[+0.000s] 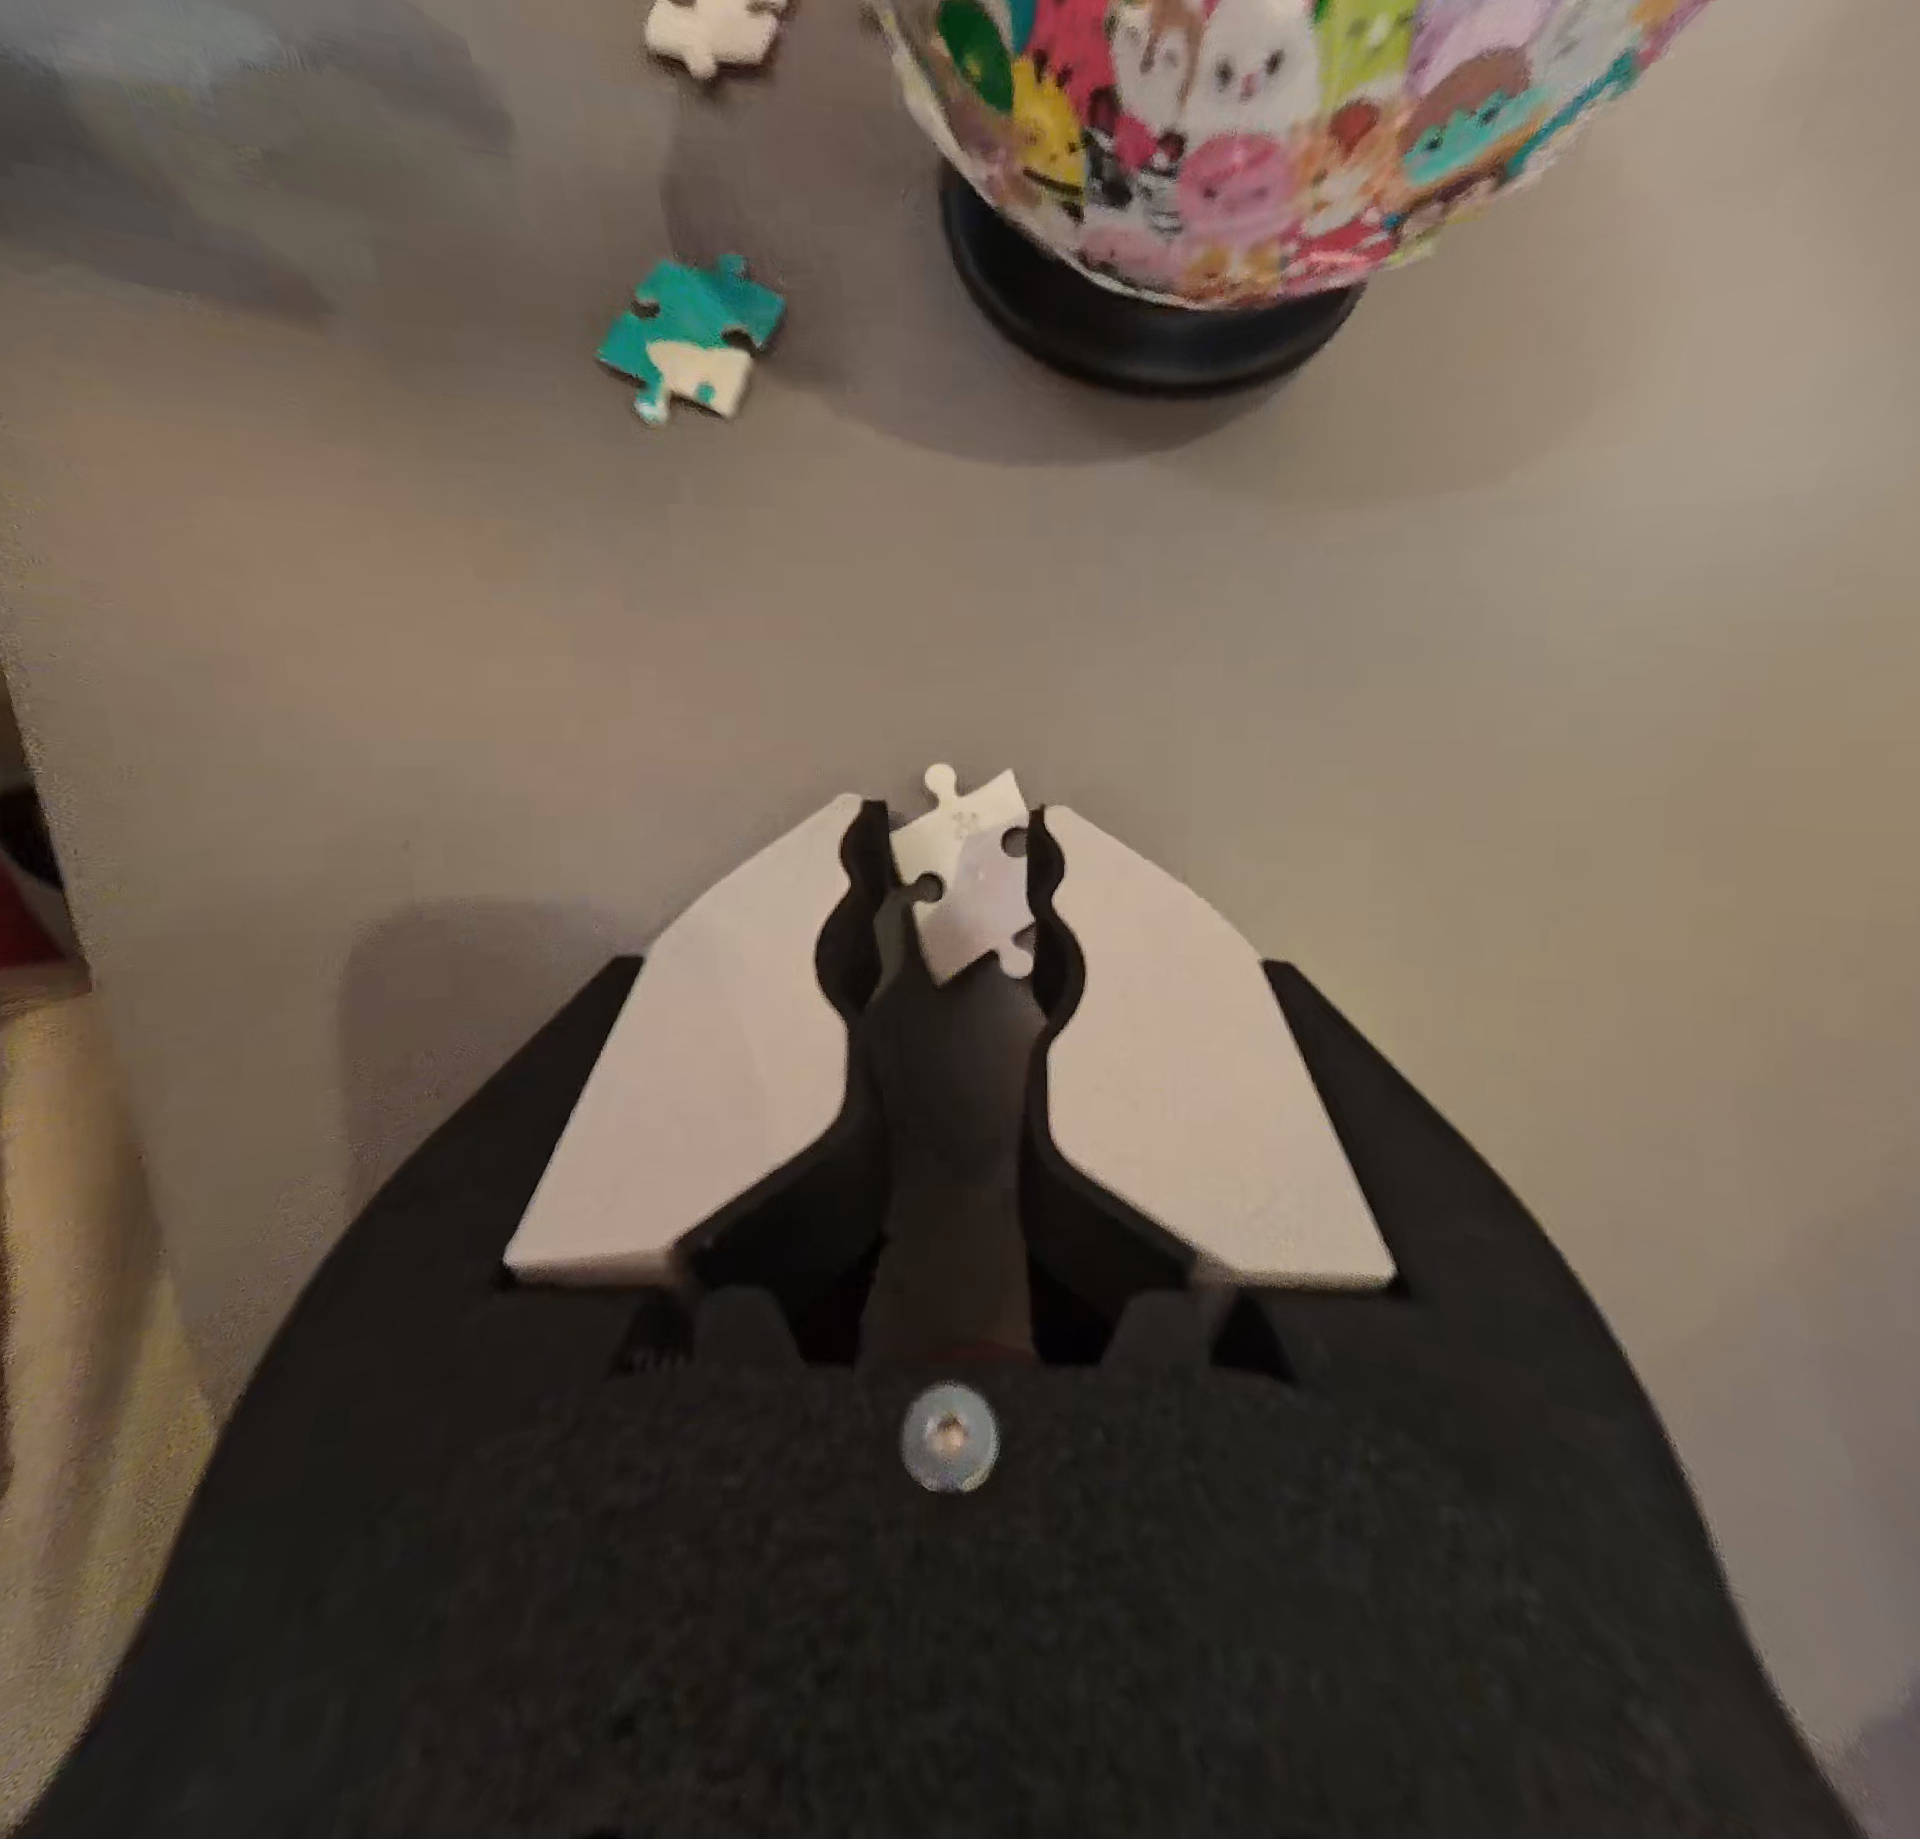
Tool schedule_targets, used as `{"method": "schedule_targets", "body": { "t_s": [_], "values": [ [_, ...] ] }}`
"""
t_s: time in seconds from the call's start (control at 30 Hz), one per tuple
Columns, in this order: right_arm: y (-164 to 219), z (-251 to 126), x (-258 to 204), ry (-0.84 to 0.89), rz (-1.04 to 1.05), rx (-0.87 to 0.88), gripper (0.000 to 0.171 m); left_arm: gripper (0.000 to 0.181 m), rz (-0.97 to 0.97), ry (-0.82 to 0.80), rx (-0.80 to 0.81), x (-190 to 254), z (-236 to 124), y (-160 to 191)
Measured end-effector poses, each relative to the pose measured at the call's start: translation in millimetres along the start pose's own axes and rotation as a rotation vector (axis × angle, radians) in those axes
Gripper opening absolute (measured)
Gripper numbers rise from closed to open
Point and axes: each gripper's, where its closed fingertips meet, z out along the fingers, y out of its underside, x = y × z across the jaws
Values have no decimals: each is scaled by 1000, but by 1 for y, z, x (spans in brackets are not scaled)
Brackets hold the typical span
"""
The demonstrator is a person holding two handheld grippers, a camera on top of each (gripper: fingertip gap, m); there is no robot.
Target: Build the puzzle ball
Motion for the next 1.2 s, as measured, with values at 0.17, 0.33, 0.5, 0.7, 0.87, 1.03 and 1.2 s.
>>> {"method": "schedule_targets", "body": {
  "t_s": [0.17, 0.33, 0.5, 0.7, 0.87, 1.03, 1.2],
  "values": [
    [-8, 0, 4, -38, 81, 50, 45, 45, 78, -106, -19, -37, -16, -35],
    [-53, -37, 31, -33, 231, 314, 51, 46, 132, -240, -78, -97, -26, -43],
    [-92, -53, 55, -114, 346, 505, 83, 61, -2, -6, -27, -100, -6, -66],
    [-95, -6, 41, -419, 423, 413, 110, 99, -238, 443, -269, -77, 13, -58],
    [-86, 20, 37, -580, 288, 231, 112, 127, -224, 473, -569, -93, 24, -11],
    [-100, 24, 34, -726, 298, 246, 105, 124, -263, 577, -625, -75, 33, 1],
    [-104, 27, 44, -634, 234, 269, 101, 122, -230, 525, -566, -76, 42, -5]
  ]
}}
